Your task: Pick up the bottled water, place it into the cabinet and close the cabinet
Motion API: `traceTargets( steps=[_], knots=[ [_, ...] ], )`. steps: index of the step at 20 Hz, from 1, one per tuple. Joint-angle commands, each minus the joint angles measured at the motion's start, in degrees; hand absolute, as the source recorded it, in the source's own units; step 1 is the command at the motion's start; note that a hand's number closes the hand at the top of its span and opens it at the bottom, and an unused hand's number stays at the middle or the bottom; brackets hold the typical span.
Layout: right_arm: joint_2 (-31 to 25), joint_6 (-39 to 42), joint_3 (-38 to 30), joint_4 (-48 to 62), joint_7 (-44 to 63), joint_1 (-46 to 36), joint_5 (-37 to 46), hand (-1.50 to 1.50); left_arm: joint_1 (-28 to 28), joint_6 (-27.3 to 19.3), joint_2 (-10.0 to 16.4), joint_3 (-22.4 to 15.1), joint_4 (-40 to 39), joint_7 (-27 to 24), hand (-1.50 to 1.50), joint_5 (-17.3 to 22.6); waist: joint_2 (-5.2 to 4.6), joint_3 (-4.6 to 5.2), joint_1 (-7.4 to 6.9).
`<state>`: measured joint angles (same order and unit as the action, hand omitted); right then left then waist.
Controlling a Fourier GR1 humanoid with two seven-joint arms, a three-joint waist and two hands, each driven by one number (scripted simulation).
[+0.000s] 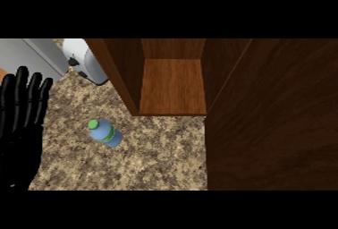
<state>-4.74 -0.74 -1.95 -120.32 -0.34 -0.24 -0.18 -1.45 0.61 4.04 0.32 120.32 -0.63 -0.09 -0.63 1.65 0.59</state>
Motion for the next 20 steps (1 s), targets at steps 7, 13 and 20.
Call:
traceTargets(
  steps=[7,13,20],
  knots=[
    [-1.33,7.76,8.34,-3.61,3.62,2.97,-3.92,-1.50,0.34,25.58,8.83,-1.64,-9.19,2.54,-1.50,28.40,0.21,-1.38,0.42],
    [-3.01,10.64,10.20,-14.81,7.06,14.26,-8.12,-1.50,2.84,33.74,19.61,7.05,-10.64,10.19,-1.50,49.23,0.98,-1.66,0.19],
    [0.87,6.42,18.63,-18.84,12.73,12.44,-0.60,-1.50,1.10,36.15,27.98,12.75,-13.27,17.35,-1.50,60.91,0.73,-1.65,-0.57]
  ],
)
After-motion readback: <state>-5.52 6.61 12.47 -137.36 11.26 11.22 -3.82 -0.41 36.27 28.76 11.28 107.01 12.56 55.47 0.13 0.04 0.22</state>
